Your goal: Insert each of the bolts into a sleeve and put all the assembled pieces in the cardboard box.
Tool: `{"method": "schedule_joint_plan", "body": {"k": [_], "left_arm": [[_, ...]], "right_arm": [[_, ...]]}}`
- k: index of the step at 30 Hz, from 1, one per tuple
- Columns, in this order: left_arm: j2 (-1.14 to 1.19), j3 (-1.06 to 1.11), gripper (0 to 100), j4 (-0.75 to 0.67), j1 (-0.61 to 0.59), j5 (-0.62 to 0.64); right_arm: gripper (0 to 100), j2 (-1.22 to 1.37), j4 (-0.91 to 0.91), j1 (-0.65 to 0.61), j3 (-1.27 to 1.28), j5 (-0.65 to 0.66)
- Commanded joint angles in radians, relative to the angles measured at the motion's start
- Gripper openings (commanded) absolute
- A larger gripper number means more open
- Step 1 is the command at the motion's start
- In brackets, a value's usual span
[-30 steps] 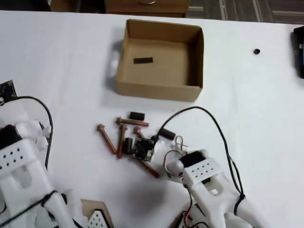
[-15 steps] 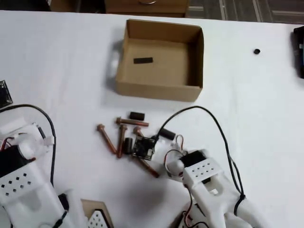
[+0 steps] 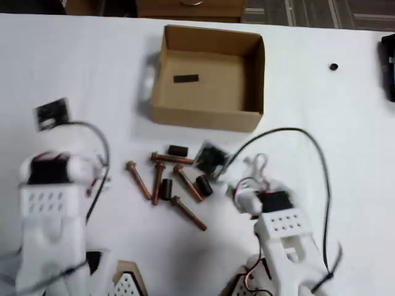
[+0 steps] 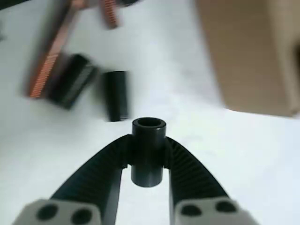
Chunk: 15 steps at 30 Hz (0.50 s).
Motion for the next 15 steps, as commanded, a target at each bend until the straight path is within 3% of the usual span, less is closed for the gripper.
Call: {"method": "schedule_joint_plan", "body": {"k": [1, 10, 15], "left_arm": [[0.258, -0.151, 2, 0.029, 0.071, 0.046], [0.709, -0.487, 2, 0.032, 0.077, 0.333], [0.841, -0.493, 2, -0.068, 0.077, 0.374]], "right_arm": [[2.0, -0.134, -0.022, 0.087, -0.051, -0.094], [1.9, -0.214, -0.024, 0.222, -0.055, -0.534], [1.9, -0.214, -0.047, 0.291, -0.041, -0.646]]}}
